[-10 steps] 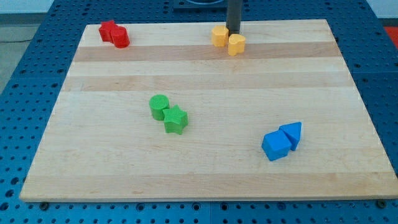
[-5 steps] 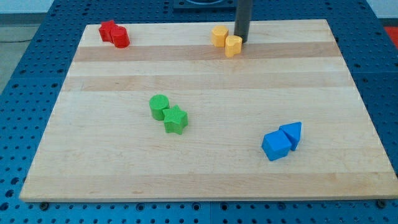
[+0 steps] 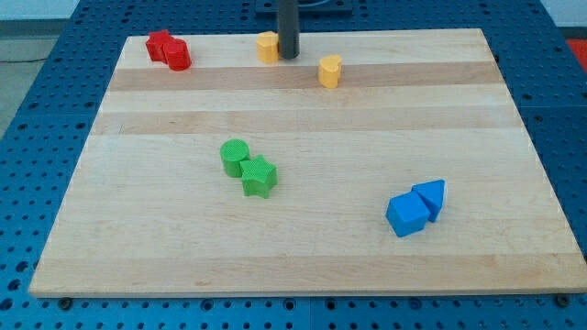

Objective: Separate the yellow hexagon from the yellow heart

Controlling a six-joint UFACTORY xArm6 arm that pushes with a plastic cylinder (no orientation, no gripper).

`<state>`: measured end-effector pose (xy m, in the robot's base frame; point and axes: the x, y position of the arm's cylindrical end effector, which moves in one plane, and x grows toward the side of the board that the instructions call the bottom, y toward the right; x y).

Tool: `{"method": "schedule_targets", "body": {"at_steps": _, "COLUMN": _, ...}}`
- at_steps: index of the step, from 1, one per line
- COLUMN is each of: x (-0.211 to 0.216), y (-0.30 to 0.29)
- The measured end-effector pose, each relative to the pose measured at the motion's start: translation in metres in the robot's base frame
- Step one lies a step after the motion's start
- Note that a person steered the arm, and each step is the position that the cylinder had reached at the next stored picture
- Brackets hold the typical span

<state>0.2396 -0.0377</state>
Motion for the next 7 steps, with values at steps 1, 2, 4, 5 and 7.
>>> {"method": "schedule_targets", "body": {"at_steps": 1, "x": 0.000, "y": -0.022}}
{"method": "schedule_targets", "body": {"at_steps": 2, "x": -0.001, "y": -0.035}}
{"method": "schedule_targets", "body": {"at_steps": 4, "x": -0.007, "y": -0.017}}
{"method": "schedule_targets", "body": {"at_steps": 5, "x": -0.017, "y": -0.019}}
{"method": "schedule_targets", "body": {"at_steps": 7, "x": -0.021, "y": -0.056}}
